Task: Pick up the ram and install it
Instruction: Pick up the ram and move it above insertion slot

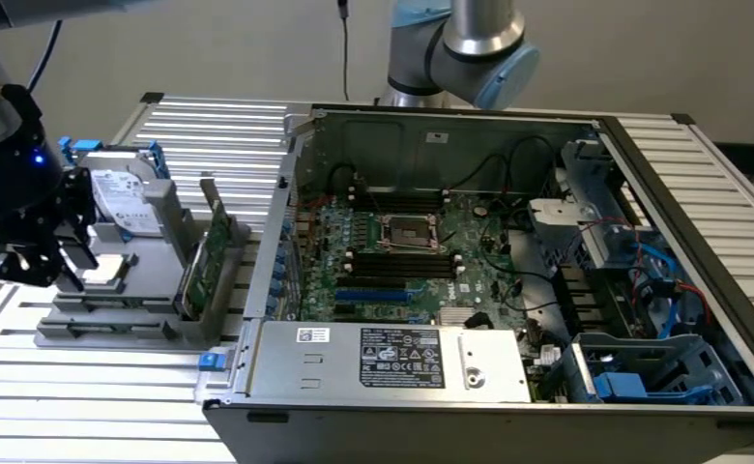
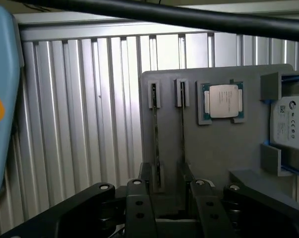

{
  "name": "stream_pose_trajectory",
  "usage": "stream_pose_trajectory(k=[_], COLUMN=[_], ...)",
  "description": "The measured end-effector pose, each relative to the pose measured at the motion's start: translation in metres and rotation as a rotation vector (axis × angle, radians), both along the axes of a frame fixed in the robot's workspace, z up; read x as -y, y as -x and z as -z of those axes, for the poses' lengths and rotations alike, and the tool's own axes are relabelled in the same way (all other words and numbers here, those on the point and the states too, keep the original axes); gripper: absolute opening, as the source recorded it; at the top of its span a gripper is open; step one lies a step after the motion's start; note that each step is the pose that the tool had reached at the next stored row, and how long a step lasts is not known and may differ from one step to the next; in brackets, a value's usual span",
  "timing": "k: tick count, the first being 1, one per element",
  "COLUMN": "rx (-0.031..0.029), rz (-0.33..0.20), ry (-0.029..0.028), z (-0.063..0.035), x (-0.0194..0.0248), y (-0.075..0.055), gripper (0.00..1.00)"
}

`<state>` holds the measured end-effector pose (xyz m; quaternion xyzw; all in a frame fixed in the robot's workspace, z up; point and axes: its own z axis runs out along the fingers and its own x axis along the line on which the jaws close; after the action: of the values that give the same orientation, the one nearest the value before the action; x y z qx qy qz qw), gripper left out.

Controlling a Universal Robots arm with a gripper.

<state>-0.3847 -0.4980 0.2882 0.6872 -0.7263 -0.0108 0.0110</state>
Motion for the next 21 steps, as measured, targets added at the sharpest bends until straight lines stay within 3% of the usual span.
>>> stream_pose_trajectory(k=[21], rx=[0.0001], rz=[-0.091], ry=[-0.0001], z=[0.0382], x=[0.0019], y=[0.0], gripper=[0.36])
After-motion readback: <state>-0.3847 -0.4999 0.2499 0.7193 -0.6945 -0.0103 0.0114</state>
